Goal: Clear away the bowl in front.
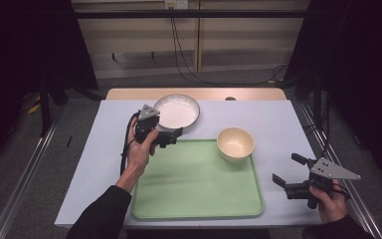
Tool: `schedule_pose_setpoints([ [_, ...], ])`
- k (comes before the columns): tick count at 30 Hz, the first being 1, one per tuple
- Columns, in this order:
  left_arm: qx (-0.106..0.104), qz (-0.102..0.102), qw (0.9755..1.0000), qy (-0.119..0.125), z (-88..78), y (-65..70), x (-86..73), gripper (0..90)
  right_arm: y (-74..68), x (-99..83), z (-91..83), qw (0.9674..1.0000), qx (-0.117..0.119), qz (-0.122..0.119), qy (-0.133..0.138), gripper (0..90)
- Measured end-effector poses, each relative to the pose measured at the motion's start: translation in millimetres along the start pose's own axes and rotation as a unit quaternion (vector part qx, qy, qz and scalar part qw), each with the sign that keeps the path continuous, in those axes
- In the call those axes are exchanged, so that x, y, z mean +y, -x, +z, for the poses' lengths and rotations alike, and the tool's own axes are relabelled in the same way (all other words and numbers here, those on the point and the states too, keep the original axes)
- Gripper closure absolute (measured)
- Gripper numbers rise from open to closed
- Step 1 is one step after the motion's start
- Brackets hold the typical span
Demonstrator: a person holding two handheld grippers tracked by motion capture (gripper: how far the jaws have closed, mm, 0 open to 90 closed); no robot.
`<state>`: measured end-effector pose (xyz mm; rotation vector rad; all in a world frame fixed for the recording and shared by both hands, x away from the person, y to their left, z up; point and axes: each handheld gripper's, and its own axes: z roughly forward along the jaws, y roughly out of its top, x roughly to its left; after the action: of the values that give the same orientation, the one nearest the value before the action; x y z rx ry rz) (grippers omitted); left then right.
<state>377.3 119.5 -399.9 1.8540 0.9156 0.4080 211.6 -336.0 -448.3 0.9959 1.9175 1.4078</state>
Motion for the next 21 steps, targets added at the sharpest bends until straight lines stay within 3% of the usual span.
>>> schedule_pose_setpoints([
  [4, 0.014, -0.003, 0.9999, 0.007, -13.6, -5.1, -3.2, 1.9, 0.4, 0.1, 0.2, 1.0, 0.006, -0.002, -0.001, 0.0],
  [7, 0.041, 0.004, 0.9991, 0.014, -25.5, -6.3, -4.1, 2.2, 0.3, 0.1, 0.3, 1.0, 0.004, -0.003, -0.001, 0.0],
  [10, 0.046, -0.004, 0.9986, 0.026, -36.6, -7.7, -11.6, 1.5, 0.6, 0.1, 0.1, 1.0, 0.002, -0.004, -0.001, 0.0],
  [11, 0.052, 0.005, 0.9984, 0.022, -40.1, -7.6, -14.9, 1.3, 0.5, 0.0, 0.3, 1.0, 0.002, -0.004, -0.001, 0.0],
  [12, 0.054, 0.027, 0.9981, 0.015, -44.2, -9.8, -17.6, 1.8, 0.6, -0.1, 0.6, 1.0, 0.003, -0.005, -0.002, 0.0],
  [13, 0.056, 0.012, 0.9982, 0.02, -47.0, -8.5, -21.6, 1.4, 0.3, -0.1, 0.9, 1.0, 0.003, -0.004, -0.004, 0.0],
  [15, 0.052, 0.0, 0.9983, 0.026, -53.2, -9.8, -28.0, 1.6, 0.2, 0.0, 0.9, 1.0, 0.003, -0.004, -0.003, 0.0],
  [21, 0.057, 0.0, 0.9976, 0.038, -71.0, -13.9, -40.1, 2.1, 0.1, -0.1, 1.7, 1.0, 0.004, -0.002, -0.005, 0.0],
])
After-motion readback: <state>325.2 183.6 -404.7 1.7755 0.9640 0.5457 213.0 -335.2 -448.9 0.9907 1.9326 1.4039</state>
